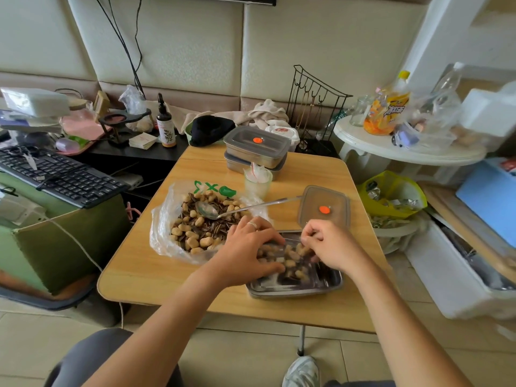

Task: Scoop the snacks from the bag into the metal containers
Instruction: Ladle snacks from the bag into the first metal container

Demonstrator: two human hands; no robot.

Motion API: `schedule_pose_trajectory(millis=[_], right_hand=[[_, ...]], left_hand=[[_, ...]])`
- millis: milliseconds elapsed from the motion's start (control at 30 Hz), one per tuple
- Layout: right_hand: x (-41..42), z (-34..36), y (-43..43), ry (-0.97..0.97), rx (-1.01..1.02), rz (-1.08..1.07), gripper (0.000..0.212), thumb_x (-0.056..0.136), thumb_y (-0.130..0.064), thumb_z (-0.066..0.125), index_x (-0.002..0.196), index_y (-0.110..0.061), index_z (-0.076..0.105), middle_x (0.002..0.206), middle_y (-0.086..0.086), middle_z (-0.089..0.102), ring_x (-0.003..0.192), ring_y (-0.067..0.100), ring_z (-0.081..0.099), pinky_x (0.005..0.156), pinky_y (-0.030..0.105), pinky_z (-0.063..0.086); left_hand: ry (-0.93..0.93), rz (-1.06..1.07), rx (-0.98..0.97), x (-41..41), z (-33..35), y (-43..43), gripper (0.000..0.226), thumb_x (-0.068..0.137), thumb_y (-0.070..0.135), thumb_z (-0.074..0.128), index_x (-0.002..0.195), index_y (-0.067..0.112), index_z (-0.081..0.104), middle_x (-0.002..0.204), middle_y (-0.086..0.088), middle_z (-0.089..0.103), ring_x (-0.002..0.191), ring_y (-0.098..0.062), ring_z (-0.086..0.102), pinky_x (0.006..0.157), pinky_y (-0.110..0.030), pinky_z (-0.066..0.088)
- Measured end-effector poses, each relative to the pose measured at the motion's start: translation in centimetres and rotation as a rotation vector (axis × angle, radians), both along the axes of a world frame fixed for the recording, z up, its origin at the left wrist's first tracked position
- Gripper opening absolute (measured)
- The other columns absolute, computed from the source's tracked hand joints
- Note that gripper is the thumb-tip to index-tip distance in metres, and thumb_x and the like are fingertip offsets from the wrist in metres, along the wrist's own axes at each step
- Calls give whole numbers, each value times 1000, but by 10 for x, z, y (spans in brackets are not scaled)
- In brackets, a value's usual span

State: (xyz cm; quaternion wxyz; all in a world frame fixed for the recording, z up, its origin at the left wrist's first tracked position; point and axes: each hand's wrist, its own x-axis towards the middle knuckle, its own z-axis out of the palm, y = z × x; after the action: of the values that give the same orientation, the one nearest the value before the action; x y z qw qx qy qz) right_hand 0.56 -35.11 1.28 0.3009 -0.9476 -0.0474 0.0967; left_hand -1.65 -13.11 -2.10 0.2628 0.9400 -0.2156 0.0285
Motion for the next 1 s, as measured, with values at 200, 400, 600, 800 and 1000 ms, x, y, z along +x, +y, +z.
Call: schedule_pose_trajectory(millis=[200,400,600,800,1000], right_hand=[[-6,-14,14,-262,-161,24,9,99,-18,67,94,-22,73,97,-2,65,89,18,61,76,35,54],[-4,-15,8,-232,-99,143,19,102,-27,64,115,-20,76,111,0,68,108,18,62,87,26,46],[-11,-2,-3,112,-259,332,90,83,-52,81,157,-23,38,152,-6,41,138,16,43,109,33,42],[-13,-6,16,-16,-303,274,67,82,-33,86,133,-24,44,136,0,53,119,22,54,95,41,53],[-13,-9,28,-79,-391,290,69,87,-23,79,142,-24,36,134,3,50,119,29,56,89,44,56]], left_hand=[[-13,1,138,3,-8,-9,77,66,72,79,125,35,45,129,12,32,122,-12,25,101,-32,22],[-57,68,180,2,-7,-15,64,77,65,73,124,31,47,131,8,33,124,-15,27,110,-39,25],[-19,104,142,1,-7,-12,61,79,67,70,121,29,48,129,7,33,121,-14,29,107,-37,27],[78,-8,184,1,-4,-2,64,74,40,76,120,27,34,121,8,25,114,-15,27,105,-36,35],[67,18,140,1,-6,-4,54,76,27,72,118,26,38,125,6,28,119,-16,29,108,-39,37]])
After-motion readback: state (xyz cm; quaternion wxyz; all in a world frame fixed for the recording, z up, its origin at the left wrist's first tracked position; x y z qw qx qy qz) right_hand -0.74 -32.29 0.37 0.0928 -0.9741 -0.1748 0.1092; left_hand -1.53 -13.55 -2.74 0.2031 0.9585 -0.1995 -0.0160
